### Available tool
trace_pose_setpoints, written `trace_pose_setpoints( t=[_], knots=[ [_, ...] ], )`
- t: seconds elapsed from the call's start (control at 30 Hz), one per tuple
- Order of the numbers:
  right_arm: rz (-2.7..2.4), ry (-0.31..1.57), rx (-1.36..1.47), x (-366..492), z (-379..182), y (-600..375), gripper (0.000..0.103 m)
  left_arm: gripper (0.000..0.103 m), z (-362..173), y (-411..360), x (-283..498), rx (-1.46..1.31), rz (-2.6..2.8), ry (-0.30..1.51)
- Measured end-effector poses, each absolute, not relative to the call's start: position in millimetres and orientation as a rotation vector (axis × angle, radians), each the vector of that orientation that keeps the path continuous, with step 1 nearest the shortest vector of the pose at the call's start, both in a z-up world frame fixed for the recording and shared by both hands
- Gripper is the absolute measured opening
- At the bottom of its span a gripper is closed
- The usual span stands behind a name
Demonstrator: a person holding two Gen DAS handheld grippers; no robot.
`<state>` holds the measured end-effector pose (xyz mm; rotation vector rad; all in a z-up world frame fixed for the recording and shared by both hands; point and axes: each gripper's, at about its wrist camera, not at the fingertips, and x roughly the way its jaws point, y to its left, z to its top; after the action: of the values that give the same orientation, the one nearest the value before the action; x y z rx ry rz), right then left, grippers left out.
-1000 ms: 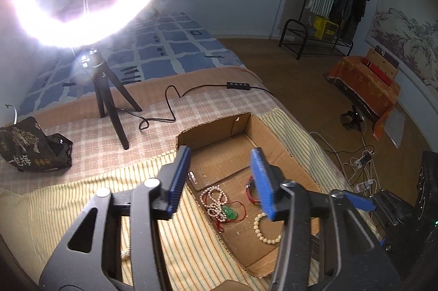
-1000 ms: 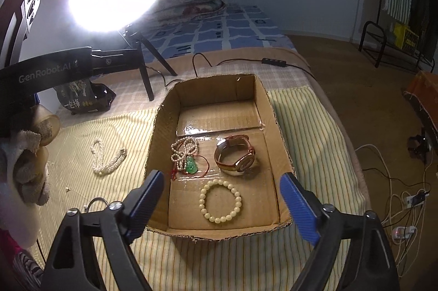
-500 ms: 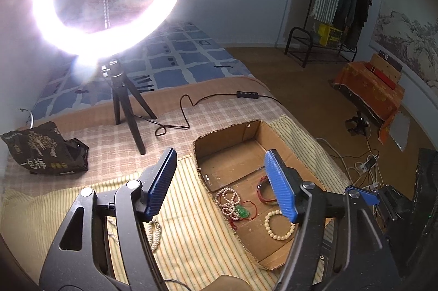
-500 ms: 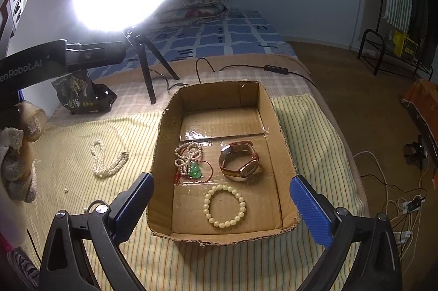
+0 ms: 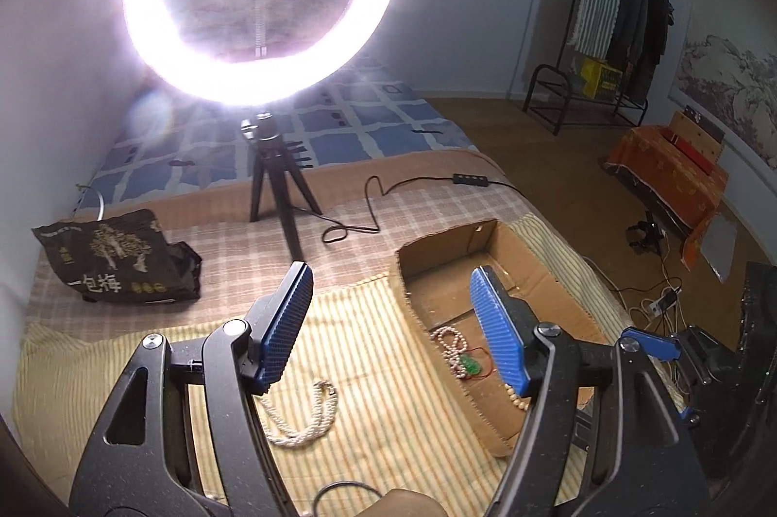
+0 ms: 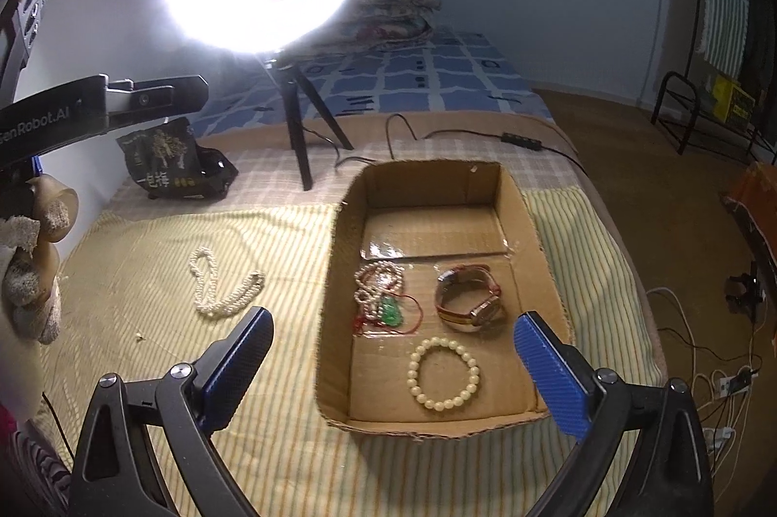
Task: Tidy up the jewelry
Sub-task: 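Lift both open tools out of the cardboard box, then move the right tool toward the long pearl necklace while the left tool approaches the pearl earring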
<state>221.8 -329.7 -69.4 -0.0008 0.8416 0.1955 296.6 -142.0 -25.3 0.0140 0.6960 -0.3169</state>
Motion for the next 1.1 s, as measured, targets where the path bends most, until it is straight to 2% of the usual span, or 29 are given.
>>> trace_pose_setpoints(
  t=[0.57, 0.9, 1.1],
  knots=[
    [0.358, 0.770, -0.095, 207.4, -68.6, -262.4, 0.101, 0.069, -60.6, -40.3, 305.1, -0.031, -0.207, 0.788],
    [0.439, 0.894, -0.098, 222.1, -92.5, -226.9, 0.100, 0.069, -90.5, 19.0, 294.5, -0.086, -0.150, 0.877],
    [0.468, 0.970, -0.053, 234.3, -106.9, -208.8, 0.094, 0.069, -104.5, 54.5, 276.8, -0.104, -0.135, 0.926]
  ],
)
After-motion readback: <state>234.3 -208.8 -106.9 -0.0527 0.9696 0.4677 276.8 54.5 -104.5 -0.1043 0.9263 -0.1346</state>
